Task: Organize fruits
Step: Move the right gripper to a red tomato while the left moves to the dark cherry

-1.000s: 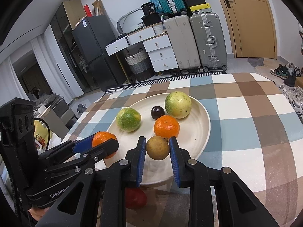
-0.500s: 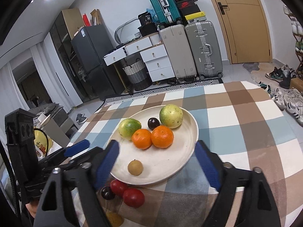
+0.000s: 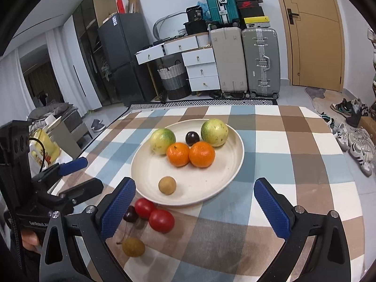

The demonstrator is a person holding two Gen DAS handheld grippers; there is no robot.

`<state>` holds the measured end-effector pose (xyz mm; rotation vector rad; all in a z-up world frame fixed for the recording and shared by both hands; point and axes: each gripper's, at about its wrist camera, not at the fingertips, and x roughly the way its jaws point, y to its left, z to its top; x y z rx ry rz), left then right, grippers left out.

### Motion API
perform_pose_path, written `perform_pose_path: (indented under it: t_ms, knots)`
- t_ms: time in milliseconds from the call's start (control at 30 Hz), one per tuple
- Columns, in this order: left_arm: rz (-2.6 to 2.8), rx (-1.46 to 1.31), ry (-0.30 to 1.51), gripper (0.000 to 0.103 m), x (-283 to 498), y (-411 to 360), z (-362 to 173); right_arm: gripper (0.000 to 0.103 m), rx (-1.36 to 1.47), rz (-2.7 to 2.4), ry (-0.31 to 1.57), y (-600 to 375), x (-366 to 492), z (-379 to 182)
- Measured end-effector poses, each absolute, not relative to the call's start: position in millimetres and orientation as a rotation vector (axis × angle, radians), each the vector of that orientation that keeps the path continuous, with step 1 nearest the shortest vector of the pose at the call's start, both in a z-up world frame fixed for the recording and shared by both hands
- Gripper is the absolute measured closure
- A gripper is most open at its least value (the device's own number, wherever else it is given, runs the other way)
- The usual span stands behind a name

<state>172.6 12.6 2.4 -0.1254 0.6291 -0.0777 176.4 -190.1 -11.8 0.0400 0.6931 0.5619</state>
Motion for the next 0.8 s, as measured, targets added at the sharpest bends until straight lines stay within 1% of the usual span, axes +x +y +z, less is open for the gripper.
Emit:
perform_pose_path:
  t_ms: [167,800]
  knots:
    - [-0.072,-0.124,0.634,0.001,164,15,2,0.001,0.028,0.574,0.710,-195,170,-22]
    - [-0.075,-0.117,0.738,0.001,179,7,-26,0.001,-0.010,0.573,0.799,-185,175,-46]
